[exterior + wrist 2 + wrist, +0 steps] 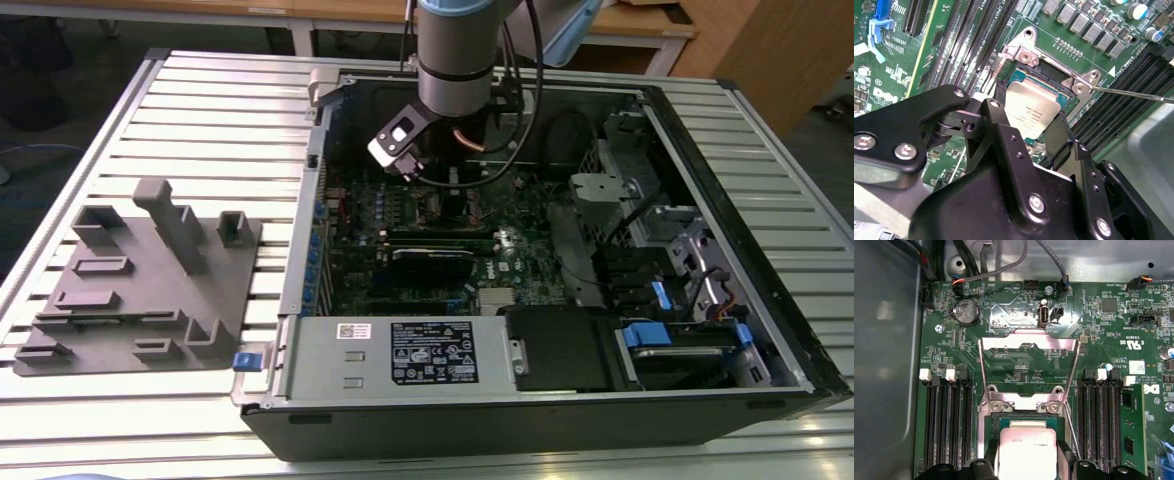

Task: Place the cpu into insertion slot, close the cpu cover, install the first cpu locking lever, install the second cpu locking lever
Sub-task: 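Place the cpu into insertion slot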

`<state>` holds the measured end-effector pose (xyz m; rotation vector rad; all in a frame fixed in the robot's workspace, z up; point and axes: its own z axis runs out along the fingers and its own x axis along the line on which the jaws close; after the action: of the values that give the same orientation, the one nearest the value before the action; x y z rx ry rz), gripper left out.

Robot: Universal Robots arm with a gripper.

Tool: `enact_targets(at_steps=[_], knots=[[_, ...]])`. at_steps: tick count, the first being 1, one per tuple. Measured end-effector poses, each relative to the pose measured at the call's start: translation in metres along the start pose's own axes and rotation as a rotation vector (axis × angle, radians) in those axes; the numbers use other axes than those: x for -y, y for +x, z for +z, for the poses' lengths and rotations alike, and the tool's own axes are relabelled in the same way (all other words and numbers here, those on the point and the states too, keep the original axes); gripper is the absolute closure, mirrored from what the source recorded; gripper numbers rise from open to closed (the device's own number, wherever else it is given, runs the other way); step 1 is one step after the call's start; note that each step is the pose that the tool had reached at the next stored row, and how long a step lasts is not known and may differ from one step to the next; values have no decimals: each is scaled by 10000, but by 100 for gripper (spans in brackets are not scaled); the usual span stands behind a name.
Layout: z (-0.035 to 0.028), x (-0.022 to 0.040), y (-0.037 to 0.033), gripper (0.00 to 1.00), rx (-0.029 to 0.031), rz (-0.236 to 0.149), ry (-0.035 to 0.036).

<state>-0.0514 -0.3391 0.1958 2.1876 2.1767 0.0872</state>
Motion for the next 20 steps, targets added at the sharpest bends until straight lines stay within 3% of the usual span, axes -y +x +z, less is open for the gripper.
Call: enact_targets(at_steps=[10, 12, 13, 20], knots=[[-8, 6, -1, 46, -33, -21, -7], [-8, 21, -1, 46, -127, -13, -24], [-8, 27, -1, 46, -141, -12, -29], [3, 38, -1, 46, -140, -11, -34]])
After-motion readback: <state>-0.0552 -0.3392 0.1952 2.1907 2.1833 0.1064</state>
